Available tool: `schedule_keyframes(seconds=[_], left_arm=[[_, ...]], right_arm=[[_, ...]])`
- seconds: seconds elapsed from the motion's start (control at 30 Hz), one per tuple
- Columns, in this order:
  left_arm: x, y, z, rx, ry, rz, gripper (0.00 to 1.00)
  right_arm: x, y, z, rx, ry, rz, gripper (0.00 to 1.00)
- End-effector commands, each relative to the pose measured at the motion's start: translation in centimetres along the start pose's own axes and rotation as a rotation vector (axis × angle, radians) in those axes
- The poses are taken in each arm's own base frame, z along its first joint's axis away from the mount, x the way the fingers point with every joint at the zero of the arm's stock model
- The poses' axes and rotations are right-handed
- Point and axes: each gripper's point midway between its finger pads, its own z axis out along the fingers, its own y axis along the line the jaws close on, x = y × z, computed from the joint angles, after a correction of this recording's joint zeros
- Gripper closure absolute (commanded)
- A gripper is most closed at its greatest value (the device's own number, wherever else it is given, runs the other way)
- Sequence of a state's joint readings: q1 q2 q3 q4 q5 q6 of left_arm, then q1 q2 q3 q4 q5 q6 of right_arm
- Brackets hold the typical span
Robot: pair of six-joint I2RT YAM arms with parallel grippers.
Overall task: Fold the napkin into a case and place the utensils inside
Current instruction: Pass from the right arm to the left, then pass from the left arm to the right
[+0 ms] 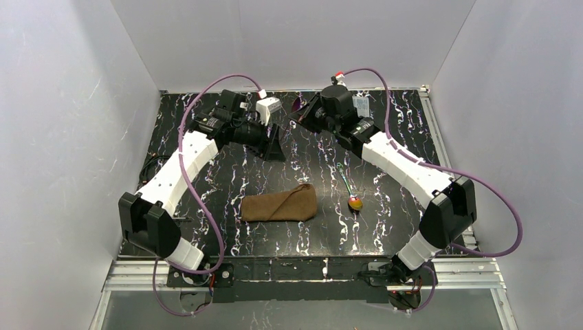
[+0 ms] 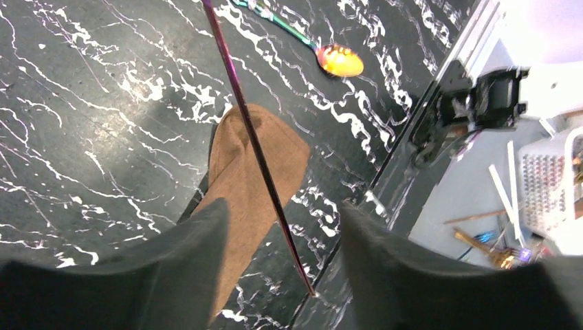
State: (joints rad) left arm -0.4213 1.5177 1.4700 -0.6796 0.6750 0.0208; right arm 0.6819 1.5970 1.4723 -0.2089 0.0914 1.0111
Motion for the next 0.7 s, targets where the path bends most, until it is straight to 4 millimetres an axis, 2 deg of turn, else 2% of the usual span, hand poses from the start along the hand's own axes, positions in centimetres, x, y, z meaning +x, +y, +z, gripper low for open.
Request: schedule_keyframes(seconds=[0.0, 0.07, 0.17, 0.27, 0.33, 0.4, 0.5, 0.67], left_arm=[[0.4, -0.9, 0.1, 0.056, 0.008, -0.004, 0.69], [0.1, -1.2, 0.0, 0.069, 0.010, -0.008, 1.00], [0.0, -1.7, -0.7, 0.088, 0.016, -0.012, 1.00], [0.5, -2.4, -1.8, 0.124, 0.008, -0.018, 1.00], [1.1, -2.9, -2.3, 0.161, 0.015, -0.032, 1.00], [1.9, -3.4, -2.7, 0.199, 0.035, -0.064, 1.00], [2.9, -4.2, -3.2, 0.255, 0.053, -0.098, 1.00], [4.2, -5.6, -3.9, 0.334, 0.083, -0.137, 1.00]], right_arm=[[-0.3, 2.3, -0.3, -0.077, -0.048, 0.063, 0.99], [-0.2, 2.8, -0.3, -0.092, -0.052, 0.051, 0.99], [0.2, 3.2, -0.5, -0.124, -0.027, -0.016, 0.98], [0.8, 3.7, -1.5, -0.244, 0.072, -0.144, 0.64], [0.5, 3.4, -2.7, -0.330, 0.146, -0.238, 0.44], [0.5, 3.2, -4.5, -0.439, 0.237, -0.333, 0.33], [0.7, 2.1, -7.1, -0.510, 0.339, -0.452, 0.27], [-0.4, 1.6, -9.5, -0.595, 0.350, -0.568, 0.33]])
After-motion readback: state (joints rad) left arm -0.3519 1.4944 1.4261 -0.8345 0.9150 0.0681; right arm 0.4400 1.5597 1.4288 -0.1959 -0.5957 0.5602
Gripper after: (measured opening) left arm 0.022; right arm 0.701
